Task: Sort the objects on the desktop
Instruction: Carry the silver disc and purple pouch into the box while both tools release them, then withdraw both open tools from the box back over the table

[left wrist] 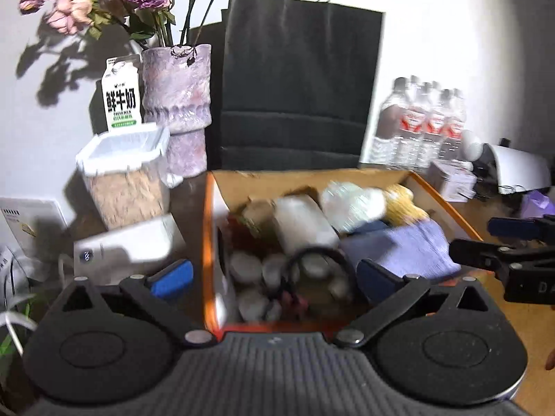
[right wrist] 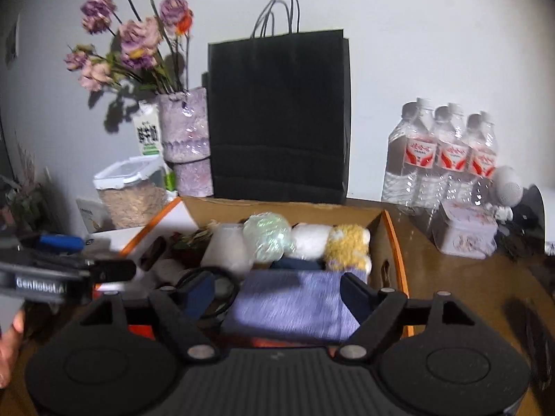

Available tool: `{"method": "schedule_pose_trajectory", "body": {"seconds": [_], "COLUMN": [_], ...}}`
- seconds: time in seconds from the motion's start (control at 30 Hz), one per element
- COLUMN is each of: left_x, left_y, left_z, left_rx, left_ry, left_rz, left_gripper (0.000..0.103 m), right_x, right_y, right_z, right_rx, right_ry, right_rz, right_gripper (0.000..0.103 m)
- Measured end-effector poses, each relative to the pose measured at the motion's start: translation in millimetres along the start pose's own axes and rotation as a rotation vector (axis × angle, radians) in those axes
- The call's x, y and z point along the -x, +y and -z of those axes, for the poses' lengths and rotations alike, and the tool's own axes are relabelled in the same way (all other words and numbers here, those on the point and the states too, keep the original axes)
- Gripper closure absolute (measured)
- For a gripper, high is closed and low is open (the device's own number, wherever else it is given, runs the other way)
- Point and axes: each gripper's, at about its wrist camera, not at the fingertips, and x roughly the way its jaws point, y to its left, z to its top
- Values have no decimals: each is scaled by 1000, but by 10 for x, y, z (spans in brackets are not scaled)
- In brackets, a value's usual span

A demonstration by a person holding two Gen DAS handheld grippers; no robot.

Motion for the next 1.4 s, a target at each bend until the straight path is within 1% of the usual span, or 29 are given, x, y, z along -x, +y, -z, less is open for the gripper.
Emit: {"method": "schedule_pose_trajectory", "body": {"seconds": [0.1,0.17,0.23,0.3,0.37,0.4,0.53,0.67,0.73,0.83,0.9,0.97,1.13,1.3,1.37,1.4], "left_x": [187,308,419,532,624,661,776,875,904,946,934,928,902,774,701,649], "left_y": [-54,-99,-119,-139,-164,-178,-300,-315,-285,-211,-179,-158,-157,-111,-119,-129], "left_z": [297,507,707,918,1110,1206,1533,1746,1788,1803,1801,1797,1751,1583,1493,1441], "left_rx": [4,8,10,21,29,34,15,47,48,68,83,99,77,69,39,14], "left_ry": [10,21,22,18,15,19,26,36,54,50,58,62,45,26,0,-13], "left_rz": [46,55,63,52,41,37,-18,-7,-2,-13,-20,-12,-14,-13,4,27], "left_gripper": [0,0,0,0,0,0,0,0,0,0,0,0,0,0,0,0], "right_x": [196,303,399,498,600,647,778,904,962,1007,984,953,868,747,646,586], "right_y": [96,149,185,222,256,272,270,293,276,215,213,212,241,236,225,224], "right_z": [339,558,739,921,1087,1164,1418,1619,1681,1693,1690,1677,1627,1511,1417,1365], "right_rx": [34,42,25,8,7,8,-23,28,24,-21,-29,-27,-15,-23,-35,-42], "right_ry": [-16,-7,7,23,33,34,55,62,65,52,57,70,82,76,78,80], "right_rz": [1,19,10,-18,-24,-13,13,75,88,70,92,98,99,77,46,32], "right_gripper": [22,22,22,22,22,21,21,20,20,19,19,19,19,21,23,25]}}
